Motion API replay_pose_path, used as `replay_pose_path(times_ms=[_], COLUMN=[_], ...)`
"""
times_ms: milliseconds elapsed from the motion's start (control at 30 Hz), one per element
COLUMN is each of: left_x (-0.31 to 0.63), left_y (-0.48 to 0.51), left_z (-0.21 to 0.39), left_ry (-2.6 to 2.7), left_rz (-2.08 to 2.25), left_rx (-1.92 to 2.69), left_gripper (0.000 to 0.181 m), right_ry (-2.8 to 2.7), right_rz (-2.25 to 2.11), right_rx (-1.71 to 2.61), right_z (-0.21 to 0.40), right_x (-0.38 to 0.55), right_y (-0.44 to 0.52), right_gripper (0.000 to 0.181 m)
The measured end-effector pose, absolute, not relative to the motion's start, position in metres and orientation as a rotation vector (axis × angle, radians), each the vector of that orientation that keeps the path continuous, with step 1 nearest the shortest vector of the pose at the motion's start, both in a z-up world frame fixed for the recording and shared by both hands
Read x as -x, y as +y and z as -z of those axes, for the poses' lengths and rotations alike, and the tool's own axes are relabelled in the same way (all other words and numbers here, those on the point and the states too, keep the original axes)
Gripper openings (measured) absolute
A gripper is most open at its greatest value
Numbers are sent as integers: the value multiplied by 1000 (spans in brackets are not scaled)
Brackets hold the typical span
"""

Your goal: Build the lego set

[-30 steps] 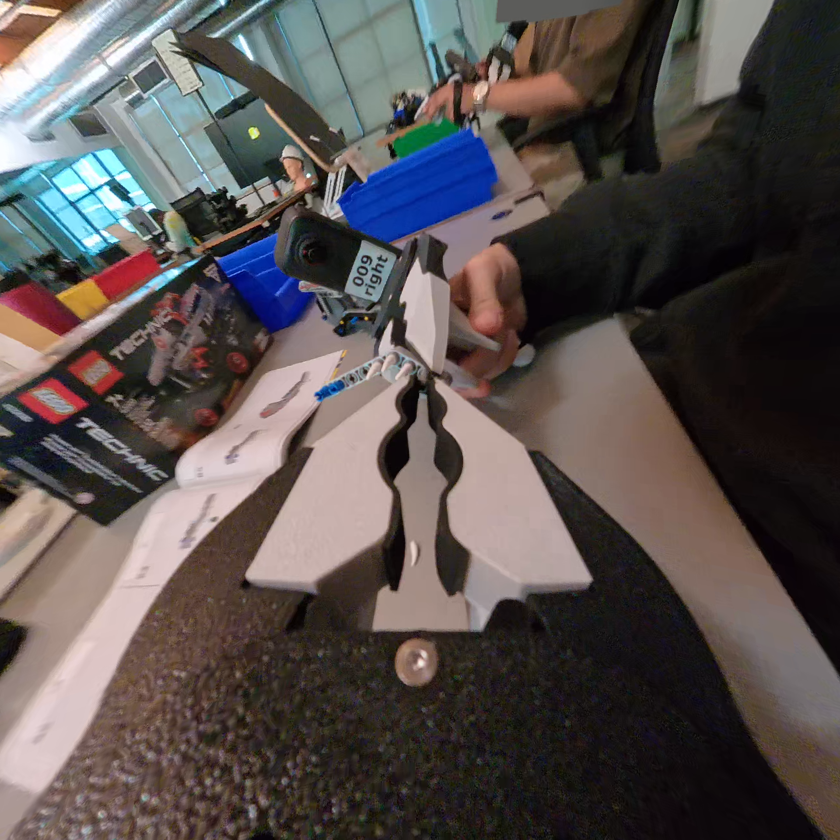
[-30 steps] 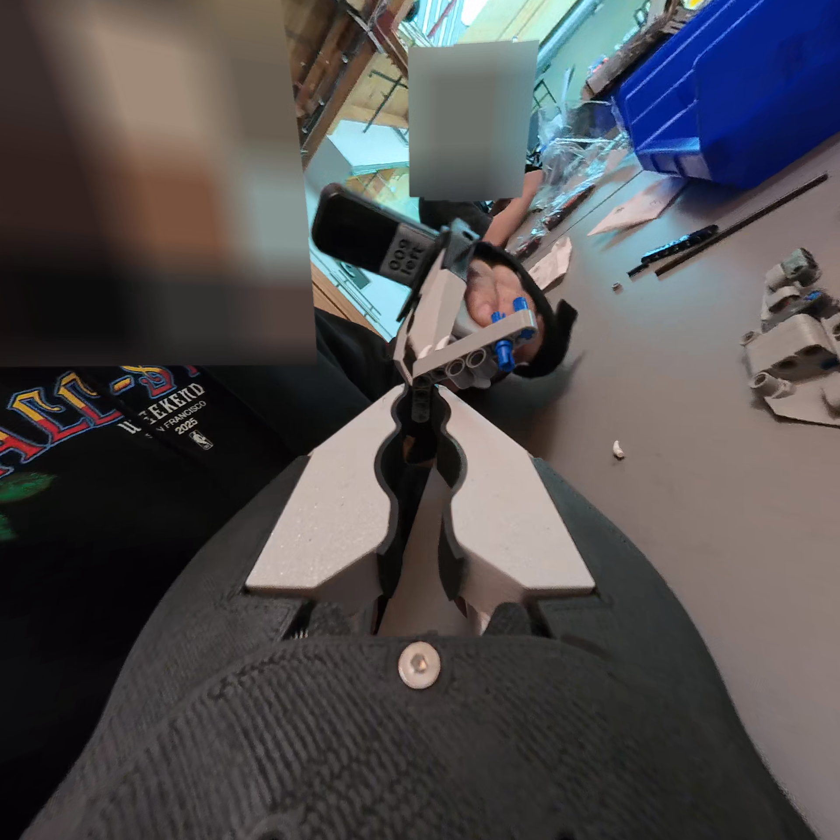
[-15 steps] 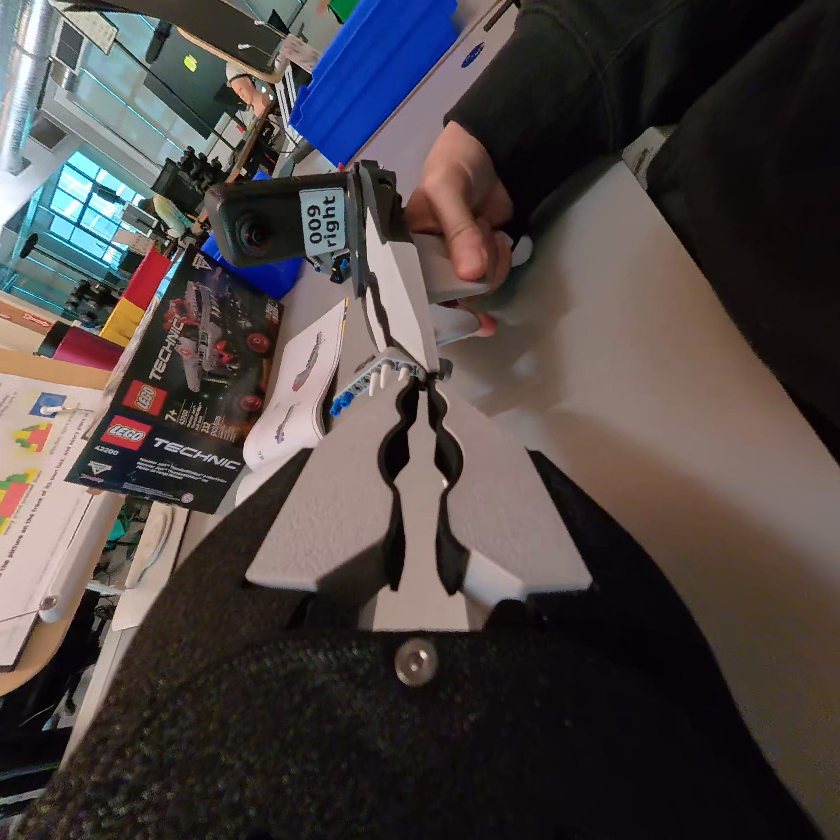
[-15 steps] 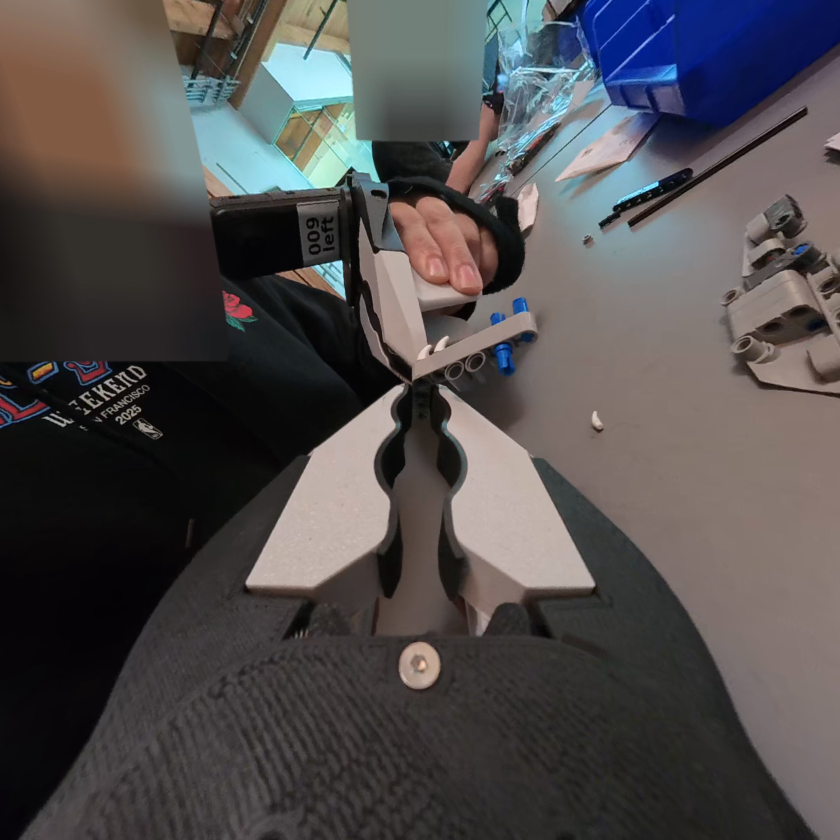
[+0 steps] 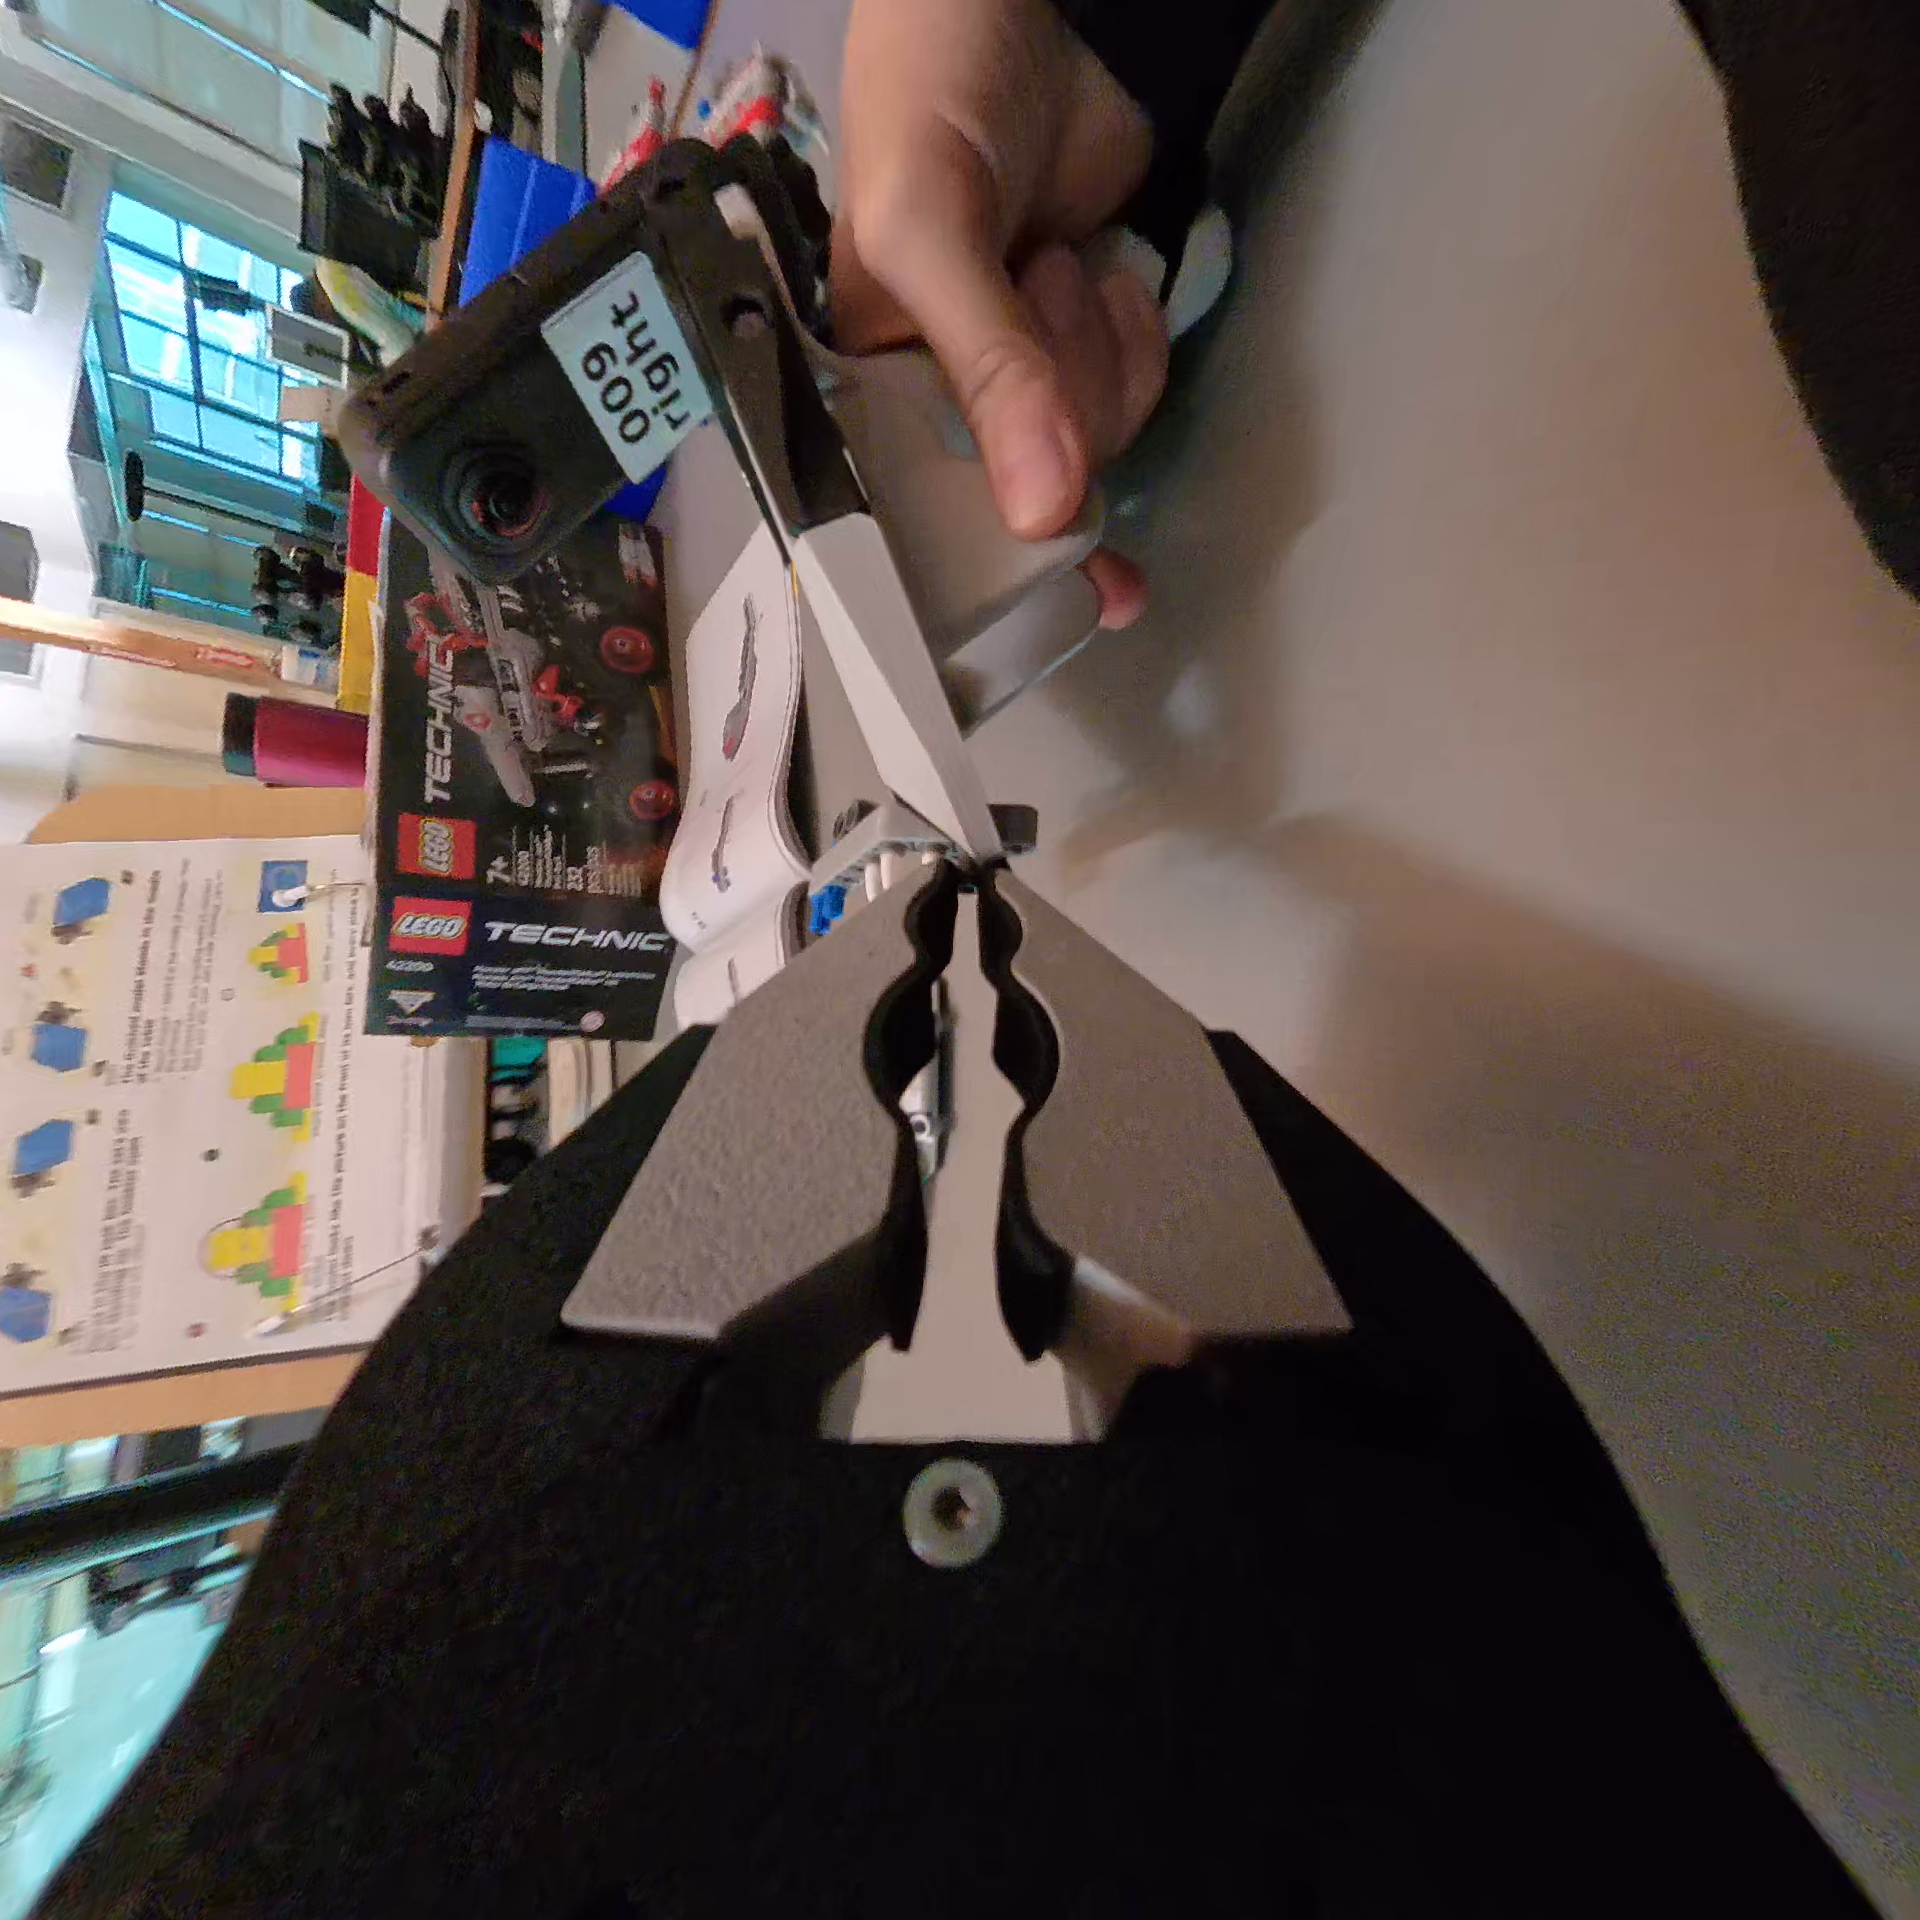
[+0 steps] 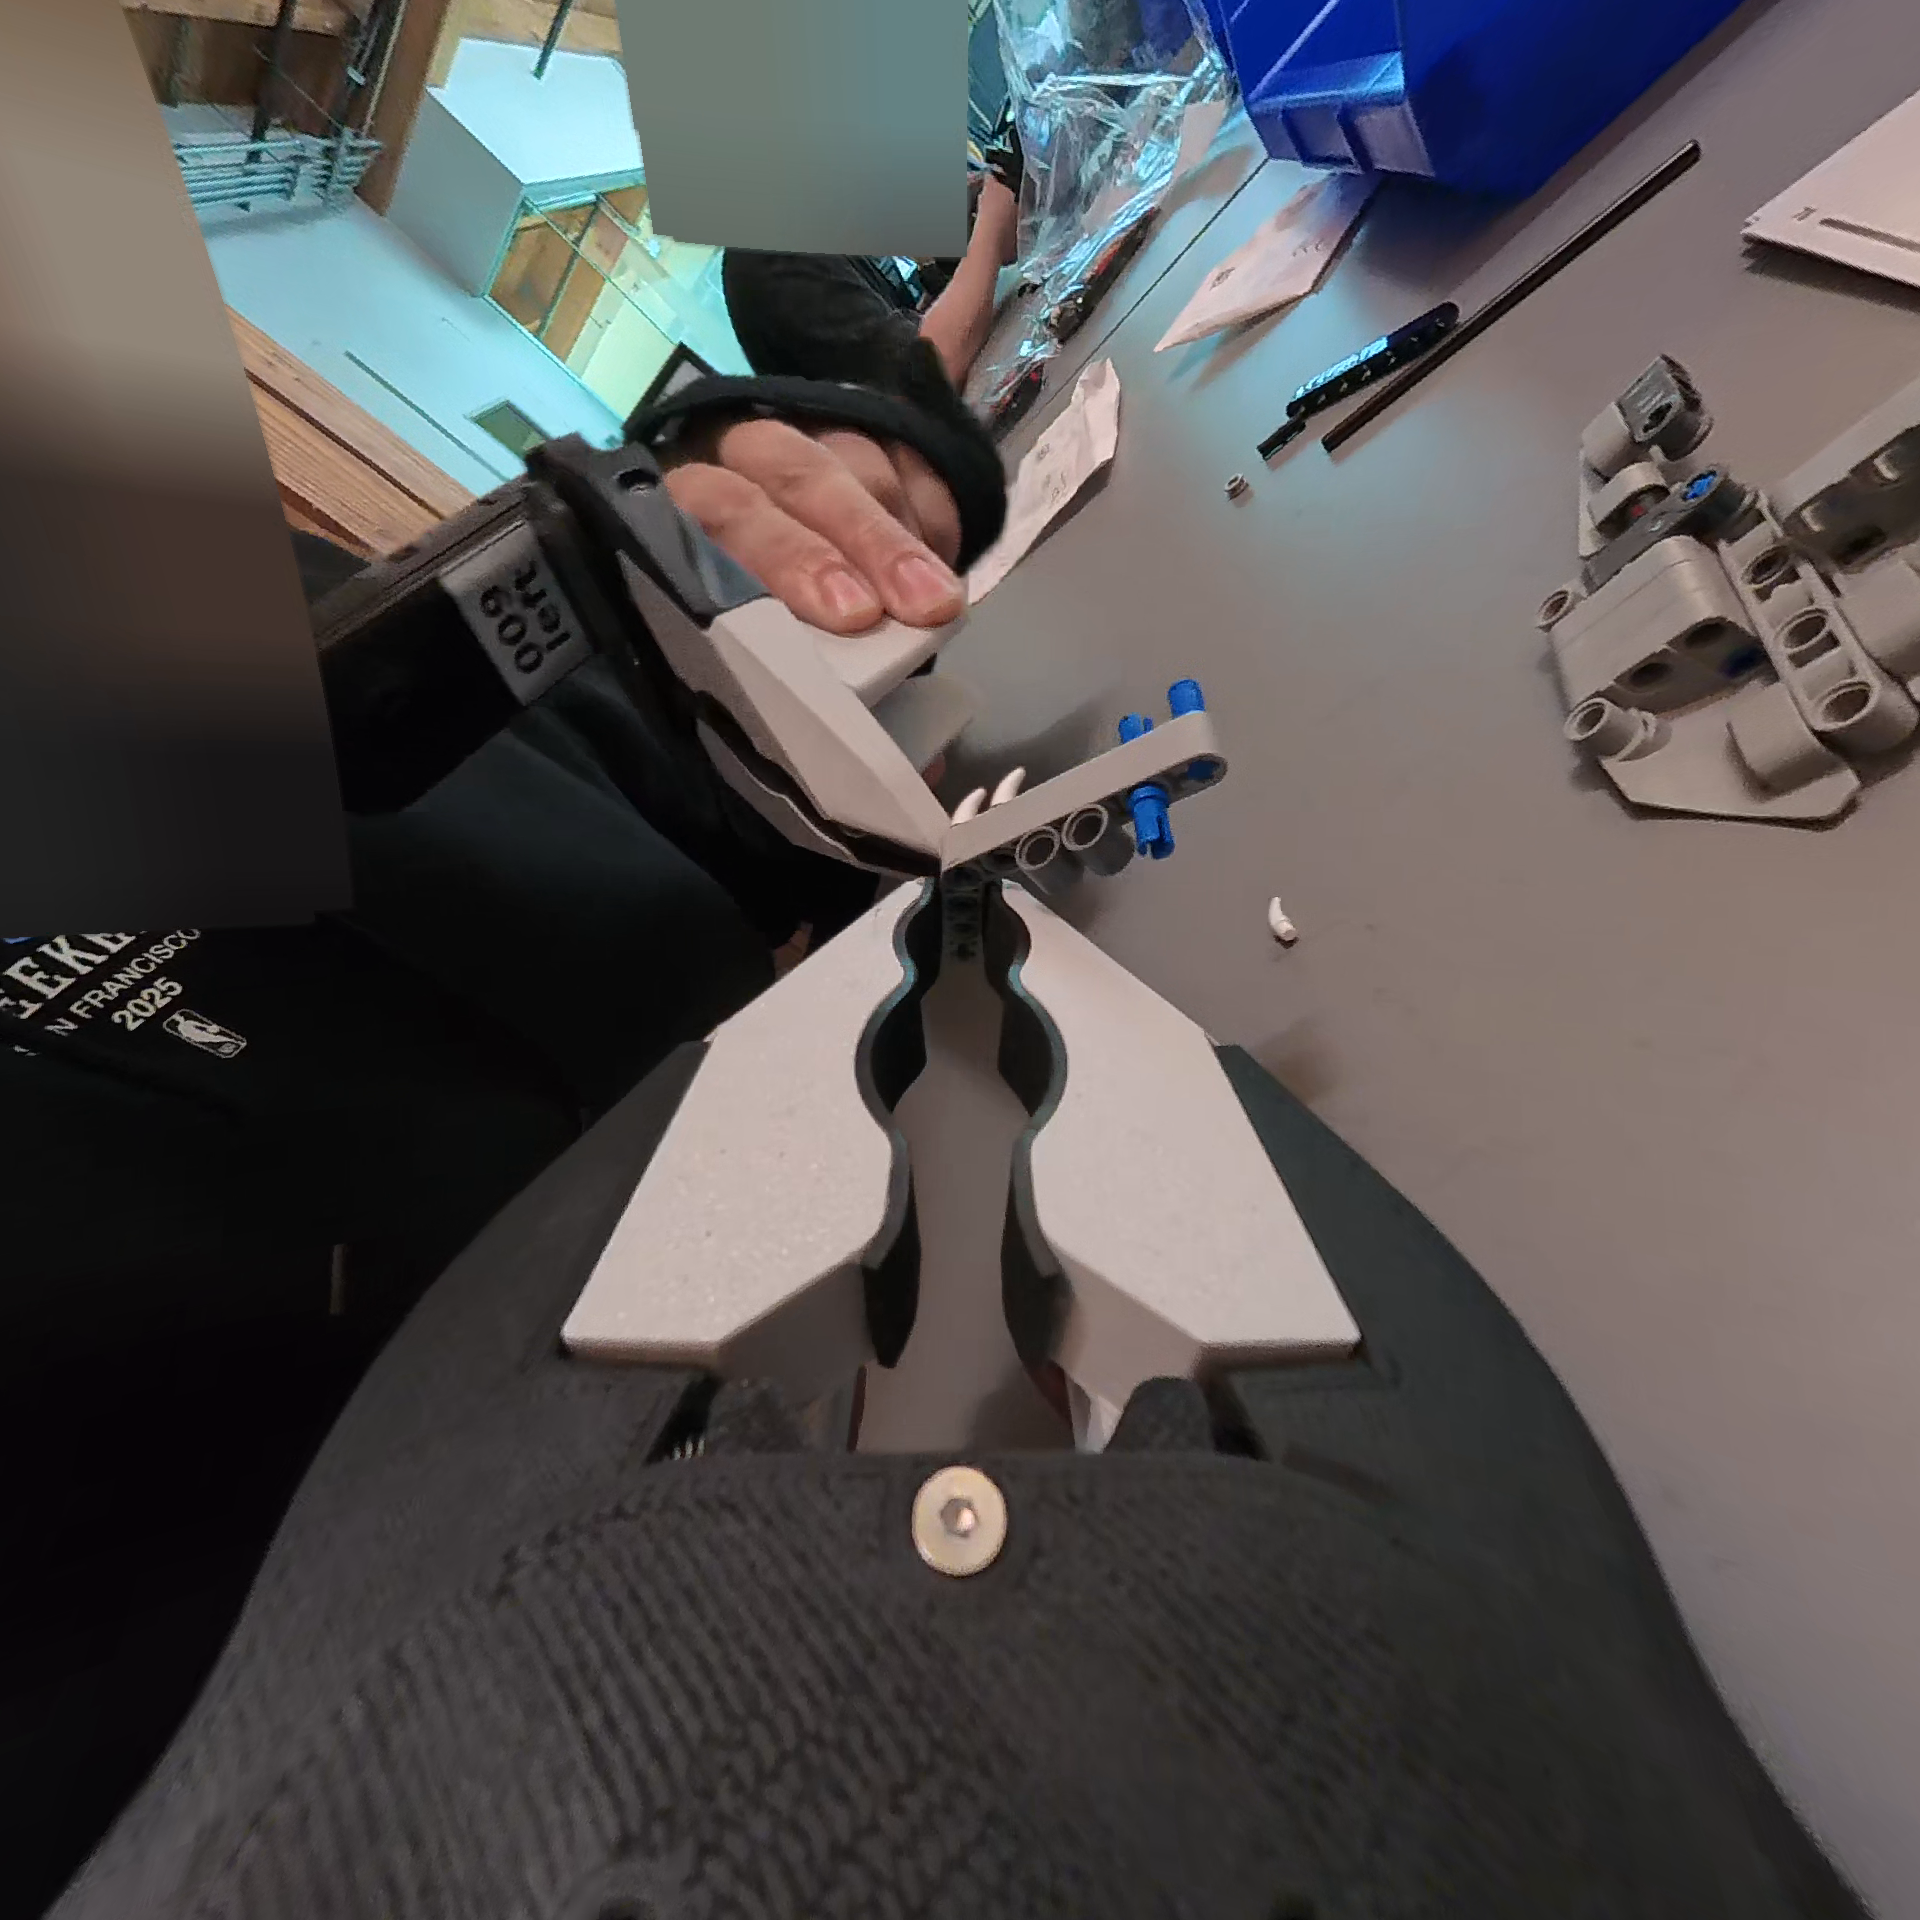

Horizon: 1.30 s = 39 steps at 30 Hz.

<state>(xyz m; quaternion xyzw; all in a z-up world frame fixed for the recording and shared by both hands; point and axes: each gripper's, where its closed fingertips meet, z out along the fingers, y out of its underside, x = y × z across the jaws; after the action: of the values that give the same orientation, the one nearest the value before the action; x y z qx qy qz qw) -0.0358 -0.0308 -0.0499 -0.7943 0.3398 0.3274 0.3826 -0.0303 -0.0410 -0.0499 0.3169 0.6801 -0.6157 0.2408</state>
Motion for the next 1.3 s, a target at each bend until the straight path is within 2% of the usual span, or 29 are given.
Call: replay_pose_path(times_ms=[133,433,967,1133,1300], left_x=[35,23,18,20,14], left_y=[-32,-29,-26,-27,-26], left_z=[59,36,26,32,29], left_ry=[932,552,529,626,494], left_rz=[-907,-304,-315,-435,-184], left_rx=[2071,1819,1770,1824,1775], left_gripper=[0,1,1,1,1], right_ry=[1907,1829,1765,1793,1794], right_rz=[1629,1712,1794,1757,1753], right_rx=[-928,-783,-688,-717,-686], right_z=[60,42,27,33,31], right_x=[34,23,17,18,14], right_y=[-43,-41,-37,-38,-38], right_gripper=[6,7,6,7,6])
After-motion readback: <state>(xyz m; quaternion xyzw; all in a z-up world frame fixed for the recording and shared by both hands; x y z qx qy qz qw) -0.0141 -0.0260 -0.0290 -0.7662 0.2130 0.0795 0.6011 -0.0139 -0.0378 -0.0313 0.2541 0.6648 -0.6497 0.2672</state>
